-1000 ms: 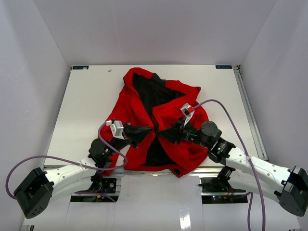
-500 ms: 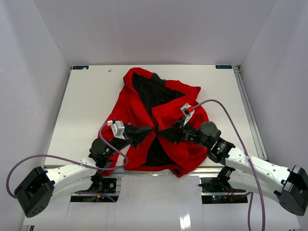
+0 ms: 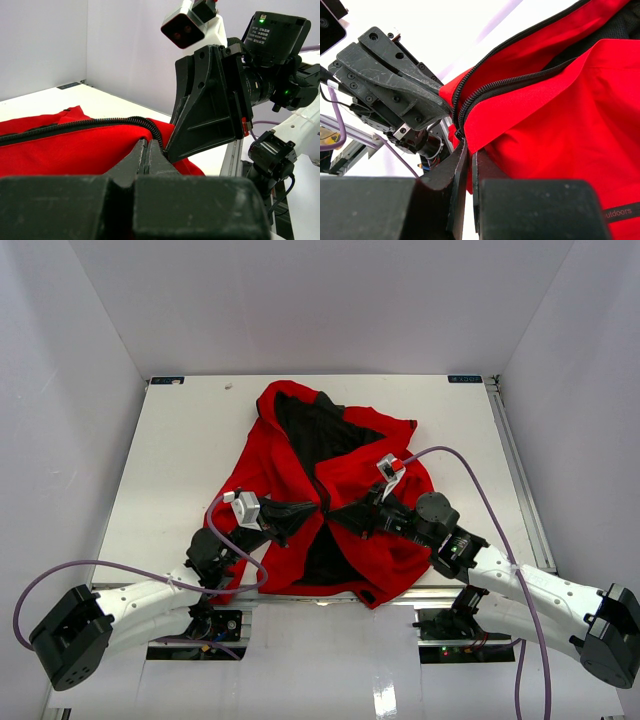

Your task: Zip up the jacket

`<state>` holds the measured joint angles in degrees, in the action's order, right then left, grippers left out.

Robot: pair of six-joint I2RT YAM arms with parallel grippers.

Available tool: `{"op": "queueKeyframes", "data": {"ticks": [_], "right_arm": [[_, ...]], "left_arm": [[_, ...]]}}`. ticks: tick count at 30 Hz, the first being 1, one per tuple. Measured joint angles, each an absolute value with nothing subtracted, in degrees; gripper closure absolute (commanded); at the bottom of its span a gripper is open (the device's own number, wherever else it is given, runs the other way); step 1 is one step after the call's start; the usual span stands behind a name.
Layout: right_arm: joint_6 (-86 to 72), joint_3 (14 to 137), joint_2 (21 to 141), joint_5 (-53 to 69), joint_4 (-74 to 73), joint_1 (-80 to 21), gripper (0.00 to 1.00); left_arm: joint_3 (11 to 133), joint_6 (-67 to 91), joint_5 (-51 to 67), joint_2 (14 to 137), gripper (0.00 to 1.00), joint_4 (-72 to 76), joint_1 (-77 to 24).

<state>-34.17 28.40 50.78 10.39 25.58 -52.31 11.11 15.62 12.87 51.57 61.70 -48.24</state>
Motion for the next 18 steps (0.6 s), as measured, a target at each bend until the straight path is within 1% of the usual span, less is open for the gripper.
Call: {"op": "queueKeyframes", "data": {"ticks": [18], "right_arm": [[-36.6,28.3,50.7,5.7,25.6,-53.3,0.92]], "left_arm": [[12.6,12.9,10.6,52.7,1.00,60.2,-49.4]]}}
